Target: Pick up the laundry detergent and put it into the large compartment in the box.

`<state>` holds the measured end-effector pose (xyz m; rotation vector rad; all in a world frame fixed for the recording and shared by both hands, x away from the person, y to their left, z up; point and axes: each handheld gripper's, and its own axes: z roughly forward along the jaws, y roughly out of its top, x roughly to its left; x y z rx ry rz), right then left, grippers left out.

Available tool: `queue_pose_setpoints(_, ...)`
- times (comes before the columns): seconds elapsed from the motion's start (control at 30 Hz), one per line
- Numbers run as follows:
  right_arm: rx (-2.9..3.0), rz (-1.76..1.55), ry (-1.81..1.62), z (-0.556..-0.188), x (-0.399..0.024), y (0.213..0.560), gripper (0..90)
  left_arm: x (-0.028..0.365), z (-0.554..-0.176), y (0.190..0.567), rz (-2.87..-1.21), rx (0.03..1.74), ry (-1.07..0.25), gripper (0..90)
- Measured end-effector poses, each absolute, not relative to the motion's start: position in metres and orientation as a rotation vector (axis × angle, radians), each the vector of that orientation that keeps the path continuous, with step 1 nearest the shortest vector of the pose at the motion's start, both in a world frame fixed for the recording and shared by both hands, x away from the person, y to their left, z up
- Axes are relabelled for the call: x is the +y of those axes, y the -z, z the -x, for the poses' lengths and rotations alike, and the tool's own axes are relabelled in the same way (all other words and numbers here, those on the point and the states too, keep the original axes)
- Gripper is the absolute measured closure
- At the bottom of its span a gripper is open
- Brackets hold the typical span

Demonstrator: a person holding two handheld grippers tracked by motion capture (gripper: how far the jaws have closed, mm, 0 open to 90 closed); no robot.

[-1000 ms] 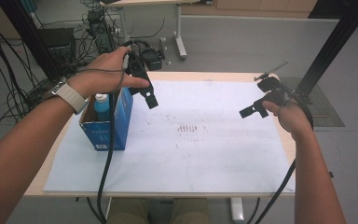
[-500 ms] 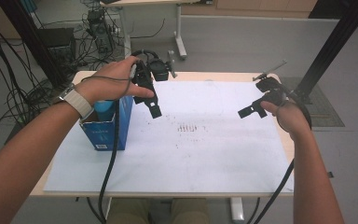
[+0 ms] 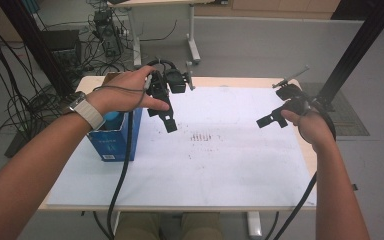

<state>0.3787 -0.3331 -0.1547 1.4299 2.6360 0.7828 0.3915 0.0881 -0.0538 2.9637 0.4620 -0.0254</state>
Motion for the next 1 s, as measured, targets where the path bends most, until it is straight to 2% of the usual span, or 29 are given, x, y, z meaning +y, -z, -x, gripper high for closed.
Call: queue_pose_setpoints(1.0,2.633,-1.432,-0.784,-0.3774,-0.3318,0.1531,7.0,0.0890,-0.3895,0.0566,-2.957,0.461,0.019,9.7)
